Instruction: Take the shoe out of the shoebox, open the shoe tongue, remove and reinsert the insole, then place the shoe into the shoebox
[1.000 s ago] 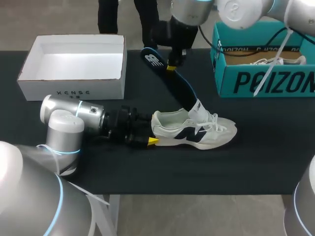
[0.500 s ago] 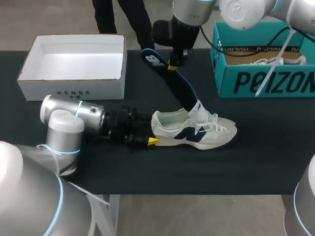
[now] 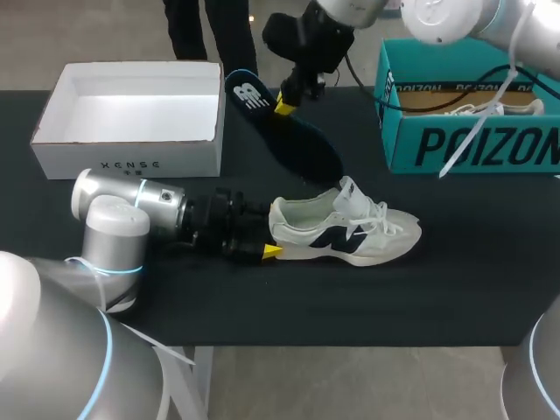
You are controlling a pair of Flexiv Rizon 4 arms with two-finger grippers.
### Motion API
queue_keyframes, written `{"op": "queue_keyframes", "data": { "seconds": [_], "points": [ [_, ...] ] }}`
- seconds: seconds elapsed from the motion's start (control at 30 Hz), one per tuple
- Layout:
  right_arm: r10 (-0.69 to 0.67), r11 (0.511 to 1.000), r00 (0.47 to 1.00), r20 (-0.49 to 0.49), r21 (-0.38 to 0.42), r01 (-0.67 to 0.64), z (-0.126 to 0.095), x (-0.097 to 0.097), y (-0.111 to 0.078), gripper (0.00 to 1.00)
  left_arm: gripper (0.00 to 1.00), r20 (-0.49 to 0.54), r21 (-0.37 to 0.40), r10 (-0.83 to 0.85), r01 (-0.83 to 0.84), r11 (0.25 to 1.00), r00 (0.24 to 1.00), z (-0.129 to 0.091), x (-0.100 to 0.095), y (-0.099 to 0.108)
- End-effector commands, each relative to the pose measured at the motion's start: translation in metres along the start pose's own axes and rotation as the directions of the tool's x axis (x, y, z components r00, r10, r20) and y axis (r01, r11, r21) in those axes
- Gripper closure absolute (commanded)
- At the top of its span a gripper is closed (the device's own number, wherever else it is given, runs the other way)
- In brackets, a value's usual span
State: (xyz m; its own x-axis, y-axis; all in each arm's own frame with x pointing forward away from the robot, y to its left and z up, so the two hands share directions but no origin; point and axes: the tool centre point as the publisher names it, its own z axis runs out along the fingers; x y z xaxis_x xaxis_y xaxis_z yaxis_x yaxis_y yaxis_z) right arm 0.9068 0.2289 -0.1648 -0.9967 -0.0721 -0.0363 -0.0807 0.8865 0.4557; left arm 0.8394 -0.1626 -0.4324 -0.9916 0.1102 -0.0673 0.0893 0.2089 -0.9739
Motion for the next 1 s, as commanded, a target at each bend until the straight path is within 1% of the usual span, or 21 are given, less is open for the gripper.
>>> {"op": "queue_keyframes", "data": {
  "seconds": [0.03, 0.13, 0.2, 0.33, 0.43, 0.5, 0.53, 1.0],
  "points": [
    [-0.005, 1.000, 1.000, -0.006, 0.009, 0.005, -0.024, 0.011, 0.020, 1.00, 1.00, 0.000, -0.002, 0.000, 0.000, 1.000, 1.000, 0.002, 0.000, 0.002],
    [-0.004, 1.000, 1.000, -0.019, -0.009, 0.004, -0.041, 0.014, 0.028, 1.00, 1.00, 0.000, -0.002, 0.000, 0.000, 1.000, 1.000, 0.002, 0.000, 0.002],
    [0.010, 1.000, 1.000, -0.023, 0.001, -0.010, -0.054, 0.020, 0.033, 1.00, 1.00, 0.000, -0.002, 0.000, 0.000, 1.000, 1.000, 0.002, 0.000, 0.002],
    [0.016, 1.000, 1.000, 0.000, -0.025, -0.016, -0.086, 0.040, 0.040, 1.00, 1.00, 0.000, -0.002, 0.000, 0.000, 1.000, 1.000, 0.002, 0.000, 0.002],
    [0.029, 0.999, 0.999, 0.016, -0.020, -0.029, -0.108, 0.058, 0.046, 1.00, 1.00, 0.000, -0.002, 0.000, 0.000, 1.000, 1.000, 0.002, 0.000, 0.002],
    [0.034, 0.999, 0.999, 0.025, -0.027, -0.033, -0.118, 0.070, 0.050, 1.00, 1.00, 0.000, -0.002, 0.000, 0.000, 1.000, 1.000, 0.002, 0.000, 0.002],
    [0.031, 0.999, 1.000, 0.005, -0.036, -0.031, -0.120, 0.074, 0.052, 1.00, 1.00, 0.000, -0.002, 0.000, 0.000, 1.000, 1.000, 0.002, 0.000, 0.002],
    [0.031, 0.999, 1.000, 0.005, -0.036, -0.031, -0.120, 0.074, 0.052, 1.00, 1.00, 0.000, -0.002, 0.000, 0.000, 1.000, 1.000, 0.002, 0.000, 0.002]
  ]
}}
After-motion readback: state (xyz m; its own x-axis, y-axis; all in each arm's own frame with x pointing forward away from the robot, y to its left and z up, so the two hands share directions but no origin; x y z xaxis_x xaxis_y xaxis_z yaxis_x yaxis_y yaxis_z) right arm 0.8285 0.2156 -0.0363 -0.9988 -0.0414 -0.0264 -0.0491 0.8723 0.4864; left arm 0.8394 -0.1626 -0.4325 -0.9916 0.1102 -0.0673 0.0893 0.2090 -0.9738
